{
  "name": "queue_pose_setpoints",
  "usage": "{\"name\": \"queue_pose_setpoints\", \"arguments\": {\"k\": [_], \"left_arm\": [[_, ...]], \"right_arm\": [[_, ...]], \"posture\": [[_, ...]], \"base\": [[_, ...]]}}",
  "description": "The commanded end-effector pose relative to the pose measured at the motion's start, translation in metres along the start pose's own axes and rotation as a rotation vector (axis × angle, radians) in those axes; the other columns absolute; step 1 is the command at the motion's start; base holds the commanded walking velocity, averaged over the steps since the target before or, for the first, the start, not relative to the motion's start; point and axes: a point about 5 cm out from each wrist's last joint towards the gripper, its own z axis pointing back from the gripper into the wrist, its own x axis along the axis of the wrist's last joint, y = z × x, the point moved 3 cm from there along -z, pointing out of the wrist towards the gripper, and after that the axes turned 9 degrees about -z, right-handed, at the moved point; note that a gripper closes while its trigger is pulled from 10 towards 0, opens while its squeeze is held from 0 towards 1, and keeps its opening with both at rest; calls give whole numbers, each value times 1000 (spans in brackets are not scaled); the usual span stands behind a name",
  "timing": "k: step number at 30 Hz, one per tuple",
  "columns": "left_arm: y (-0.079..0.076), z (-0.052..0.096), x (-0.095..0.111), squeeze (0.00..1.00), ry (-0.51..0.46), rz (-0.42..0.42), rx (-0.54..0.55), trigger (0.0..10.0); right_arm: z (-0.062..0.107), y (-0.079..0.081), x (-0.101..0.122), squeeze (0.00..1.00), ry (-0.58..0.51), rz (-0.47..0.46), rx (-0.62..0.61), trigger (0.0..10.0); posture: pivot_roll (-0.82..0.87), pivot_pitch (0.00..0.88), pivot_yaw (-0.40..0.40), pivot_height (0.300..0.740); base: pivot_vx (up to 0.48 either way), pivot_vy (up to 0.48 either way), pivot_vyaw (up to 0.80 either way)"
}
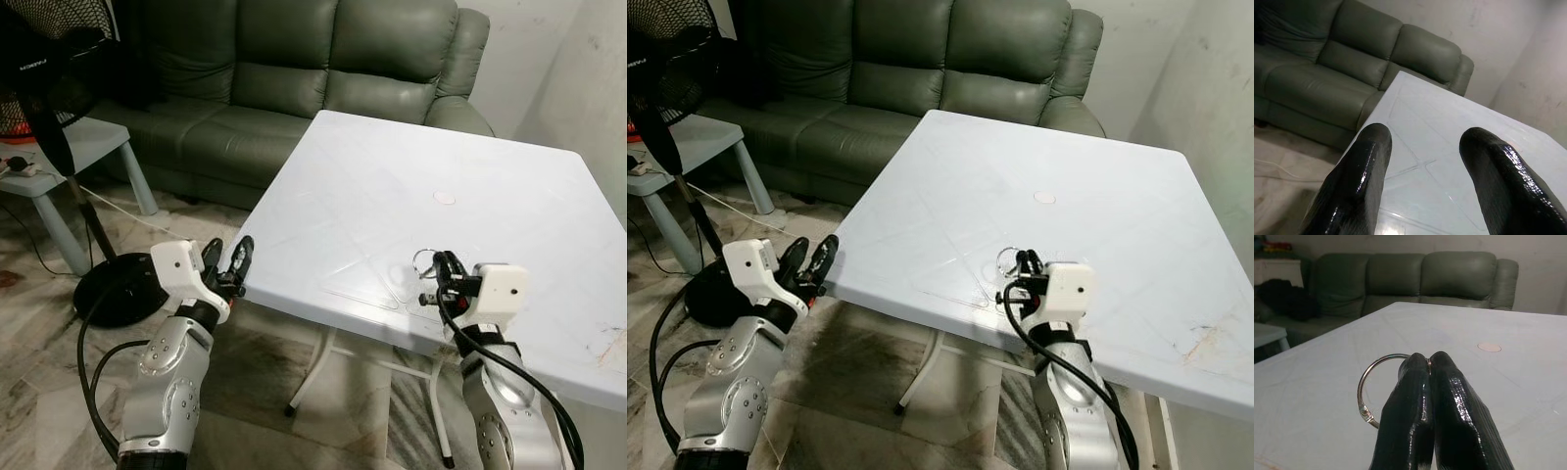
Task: Hang keys on a hook
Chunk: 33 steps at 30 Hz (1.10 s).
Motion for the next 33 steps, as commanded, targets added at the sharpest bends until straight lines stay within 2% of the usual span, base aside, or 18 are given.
{"name": "queue_pose_setpoints", "arguments": {"k": [1, 11, 33], "left_arm": [[-1, -5, 3, 0, -6, -22, -21, 10000], [-3, -12, 3, 0, -11, -26, -26, 10000], [-4, -13, -4, 0, 0, 2, -2, 10000]], "right_arm": [[-4, -2, -2, 0, 19, 21, -10, 10000], [-15, -1, 0, 0, 30, 37, 14, 10000], [-17, 2, -1, 0, 31, 49, 32, 10000]], "posture": [[81, 0, -39, 740], [81, 0, -47, 740], [87, 0, -60, 740]], "base": [[0, 0, -531], [0, 0, -696], [0, 0, -711]]}}
